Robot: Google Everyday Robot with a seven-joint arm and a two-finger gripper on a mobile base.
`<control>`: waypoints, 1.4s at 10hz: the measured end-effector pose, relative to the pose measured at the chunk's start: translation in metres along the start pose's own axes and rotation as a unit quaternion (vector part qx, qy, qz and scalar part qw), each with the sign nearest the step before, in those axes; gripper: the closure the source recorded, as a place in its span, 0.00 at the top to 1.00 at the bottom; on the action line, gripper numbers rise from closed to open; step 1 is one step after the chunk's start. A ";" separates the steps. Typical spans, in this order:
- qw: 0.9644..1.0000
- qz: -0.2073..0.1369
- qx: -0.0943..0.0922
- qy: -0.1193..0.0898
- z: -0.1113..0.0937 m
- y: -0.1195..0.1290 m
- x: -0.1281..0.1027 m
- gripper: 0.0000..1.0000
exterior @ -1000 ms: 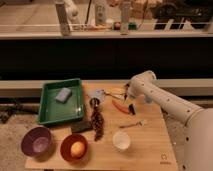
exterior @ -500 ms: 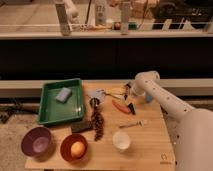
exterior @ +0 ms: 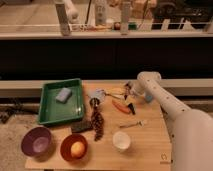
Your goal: Place brush in table surface
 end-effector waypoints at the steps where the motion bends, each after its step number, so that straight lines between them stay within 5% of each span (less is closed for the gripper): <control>1: 1.000 -0.003 0.001 0.007 0.001 0.002 0.000 0.36; 5: 1.000 -0.012 0.004 0.021 0.002 0.005 -0.002 0.01; 10: 0.999 -0.034 0.005 0.031 -0.013 0.012 -0.003 0.00; 14: 0.998 -0.063 -0.004 -0.012 -0.062 0.014 -0.015 0.00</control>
